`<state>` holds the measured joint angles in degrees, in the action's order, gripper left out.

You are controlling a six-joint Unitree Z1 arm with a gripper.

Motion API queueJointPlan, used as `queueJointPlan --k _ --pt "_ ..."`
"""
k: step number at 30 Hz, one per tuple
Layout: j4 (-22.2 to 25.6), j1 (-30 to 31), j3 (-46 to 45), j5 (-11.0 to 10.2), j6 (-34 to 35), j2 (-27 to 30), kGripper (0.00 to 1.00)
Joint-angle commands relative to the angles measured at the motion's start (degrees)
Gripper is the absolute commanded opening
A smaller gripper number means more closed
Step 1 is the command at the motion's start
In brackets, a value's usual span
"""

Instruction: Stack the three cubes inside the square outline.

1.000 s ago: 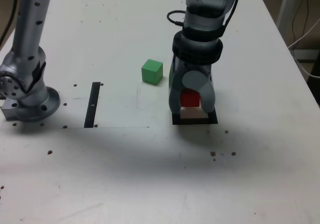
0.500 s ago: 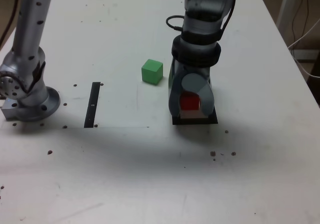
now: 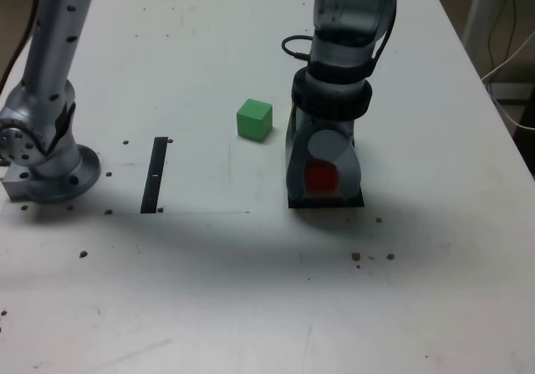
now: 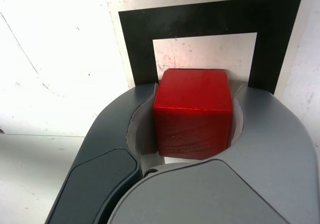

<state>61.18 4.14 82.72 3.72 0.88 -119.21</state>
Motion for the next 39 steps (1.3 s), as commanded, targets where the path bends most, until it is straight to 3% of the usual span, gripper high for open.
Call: queueJointPlan --k 1,6,9,17,23,39 --pt "-0.3 -0.1 -0.2 0.2 -0.3 -0.3 0.40" --pt "-0.7 -0.4 -0.6 0.4 -1.1 -0.3 0.85" --pt "-0.8 -0.5 -1.0 0.4 -1.2 -0.2 0.98" --pt "-1.8 -0.6 -2.2 0.3 -1.2 1.0 0.99" --pt "-1.8 -0.9 -3.3 -1.1 -0.3 3.5 0.99" --pt "2.4 -12.5 -0.7 -8.9 -4.4 6.7 1.00"
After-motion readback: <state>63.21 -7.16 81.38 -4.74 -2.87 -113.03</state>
